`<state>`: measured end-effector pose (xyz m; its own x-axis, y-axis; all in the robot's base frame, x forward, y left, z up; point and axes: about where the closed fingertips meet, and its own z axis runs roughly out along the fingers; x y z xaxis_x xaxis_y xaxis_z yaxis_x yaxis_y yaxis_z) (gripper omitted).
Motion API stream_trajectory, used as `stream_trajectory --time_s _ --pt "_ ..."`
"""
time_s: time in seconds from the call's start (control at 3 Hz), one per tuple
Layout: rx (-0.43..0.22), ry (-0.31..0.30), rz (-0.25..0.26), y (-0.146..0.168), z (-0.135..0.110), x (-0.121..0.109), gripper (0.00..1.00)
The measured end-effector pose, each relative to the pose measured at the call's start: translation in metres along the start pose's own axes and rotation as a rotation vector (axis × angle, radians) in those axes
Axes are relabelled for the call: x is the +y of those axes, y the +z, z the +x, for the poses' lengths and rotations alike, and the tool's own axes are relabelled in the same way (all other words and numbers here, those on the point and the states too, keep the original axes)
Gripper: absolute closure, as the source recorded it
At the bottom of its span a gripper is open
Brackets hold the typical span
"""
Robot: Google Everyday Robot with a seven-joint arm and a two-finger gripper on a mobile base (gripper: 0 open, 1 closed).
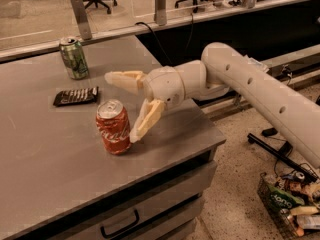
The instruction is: Knock coke can over
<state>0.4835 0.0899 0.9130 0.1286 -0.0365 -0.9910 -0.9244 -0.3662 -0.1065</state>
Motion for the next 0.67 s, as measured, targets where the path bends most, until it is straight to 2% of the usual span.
stream_trajectory --time_s 0.33,0.67 --pt "-0.021 0.036 -0.019 0.0110 0.0132 0.0073 0.00" --pt "0.030 0.065 -0.032 0.0177 0.0220 0.0110 0.18"
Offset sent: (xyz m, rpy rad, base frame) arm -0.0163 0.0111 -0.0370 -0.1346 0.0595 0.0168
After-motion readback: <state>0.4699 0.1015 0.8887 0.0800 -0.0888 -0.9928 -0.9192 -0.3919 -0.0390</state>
